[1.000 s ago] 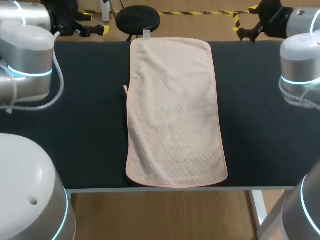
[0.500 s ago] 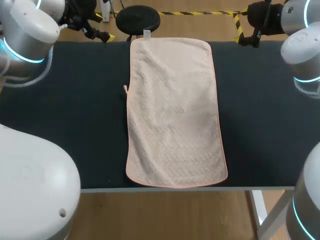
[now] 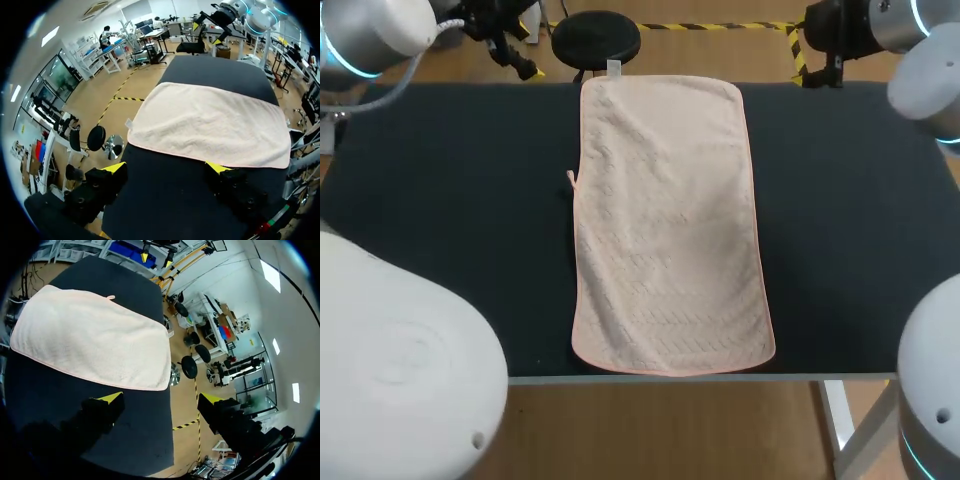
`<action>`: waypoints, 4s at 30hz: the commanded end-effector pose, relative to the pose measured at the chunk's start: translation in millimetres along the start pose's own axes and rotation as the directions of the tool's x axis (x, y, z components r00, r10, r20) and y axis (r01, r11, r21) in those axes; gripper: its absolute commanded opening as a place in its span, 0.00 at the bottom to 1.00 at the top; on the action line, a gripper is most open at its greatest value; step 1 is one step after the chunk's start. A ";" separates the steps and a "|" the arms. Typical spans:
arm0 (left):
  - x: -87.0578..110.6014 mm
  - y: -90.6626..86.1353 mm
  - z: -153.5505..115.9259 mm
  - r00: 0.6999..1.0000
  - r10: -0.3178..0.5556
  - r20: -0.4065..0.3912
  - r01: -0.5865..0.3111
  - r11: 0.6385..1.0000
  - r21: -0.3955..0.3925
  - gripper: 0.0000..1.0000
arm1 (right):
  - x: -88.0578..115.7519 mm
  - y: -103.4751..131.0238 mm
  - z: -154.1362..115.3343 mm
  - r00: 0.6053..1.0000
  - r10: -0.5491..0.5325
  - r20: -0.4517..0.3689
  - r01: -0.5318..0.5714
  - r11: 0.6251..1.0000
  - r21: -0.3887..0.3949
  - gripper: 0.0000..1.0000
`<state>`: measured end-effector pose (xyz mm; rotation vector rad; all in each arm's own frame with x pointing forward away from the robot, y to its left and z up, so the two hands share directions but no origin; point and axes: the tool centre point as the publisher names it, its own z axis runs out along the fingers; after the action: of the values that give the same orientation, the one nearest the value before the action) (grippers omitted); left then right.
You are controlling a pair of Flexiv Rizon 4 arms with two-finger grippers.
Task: Fold the towel
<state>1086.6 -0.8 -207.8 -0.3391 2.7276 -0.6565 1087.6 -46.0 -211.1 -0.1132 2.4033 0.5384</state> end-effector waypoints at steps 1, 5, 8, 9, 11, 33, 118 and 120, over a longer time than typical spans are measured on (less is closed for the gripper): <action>5.0 -7.7 10.2 0.998 0.059 -0.001 -0.058 0.981 -0.186 1.00 | 8.4 4.8 5.0 0.993 0.083 -0.083 -0.070 0.987 0.145 1.00; 13.6 -14.6 20.9 0.989 0.147 -0.003 -0.144 0.964 -0.223 1.00 | 21.6 7.7 5.0 0.981 0.169 -0.099 -0.146 0.967 0.209 1.00; 20.5 -17.9 27.6 0.987 0.161 -0.023 -0.162 0.963 -0.216 1.00 | 32.0 8.9 7.7 0.976 0.185 -0.115 -0.149 0.952 0.267 1.00; 23.5 -18.6 31.2 0.986 0.160 -0.035 -0.164 0.960 -0.226 1.00 | 36.1 9.9 8.5 0.972 0.195 -0.133 -0.155 0.953 0.262 1.00; 29.7 -18.1 39.6 0.985 0.154 -0.076 -0.168 0.952 -0.255 1.00 | 42.9 11.7 10.8 0.970 0.202 -0.134 -0.153 0.938 0.311 1.00; 86.8 -3.1 99.5 0.942 -0.028 -0.335 -0.079 0.950 -0.301 1.00 | 127.1 17.5 42.8 0.957 0.112 -0.268 -0.003 0.927 0.376 1.00; 137.3 40.2 211.7 0.905 0.074 -0.419 -0.237 0.906 -0.352 1.00 | 207.3 6.5 145.7 0.803 0.275 -0.529 -0.016 0.897 0.442 1.00; 138.1 40.6 212.3 0.905 0.072 -0.419 -0.235 0.906 -0.352 1.00 | 208.3 5.7 146.2 0.801 0.276 -0.531 -0.015 0.896 0.444 1.00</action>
<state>1025.4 -90.5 -434.9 -0.0707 3.2282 -0.1233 1007.5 29.5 -438.5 0.1263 3.0944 0.0250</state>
